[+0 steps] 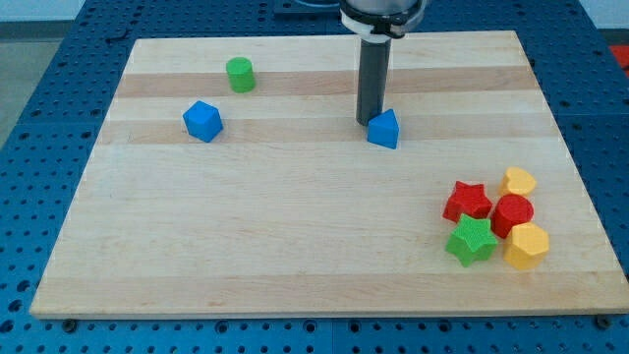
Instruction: Slide the blue triangle towards red star
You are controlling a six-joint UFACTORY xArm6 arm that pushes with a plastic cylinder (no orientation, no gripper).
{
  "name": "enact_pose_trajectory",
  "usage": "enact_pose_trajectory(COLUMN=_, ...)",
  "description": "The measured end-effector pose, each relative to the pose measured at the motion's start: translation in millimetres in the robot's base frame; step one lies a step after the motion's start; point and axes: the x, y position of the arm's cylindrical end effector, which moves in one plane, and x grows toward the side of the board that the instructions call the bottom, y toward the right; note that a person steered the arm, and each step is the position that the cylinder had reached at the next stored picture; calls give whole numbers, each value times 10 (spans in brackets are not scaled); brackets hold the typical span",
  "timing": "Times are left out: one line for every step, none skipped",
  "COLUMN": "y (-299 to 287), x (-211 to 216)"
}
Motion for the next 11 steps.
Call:
enact_pose_trajectory(y=-71, x=-199)
enact_pose_trajectory(y=-37, x=-246)
enact_pose_trajectory(y=203, x=18)
enact_pose_trajectory(y=478, x=277)
enact_pose_trajectory(y=587, x=335)
enact_pose_trajectory(y=564, x=330)
enact_pose_trajectory(y=416, x=148)
enact_pose_trajectory(y=218, x=28)
enact_pose_trajectory(y=118, x=120)
enact_pose_trajectory(y=196, x=292)
enact_pose_trajectory(y=517, x=464)
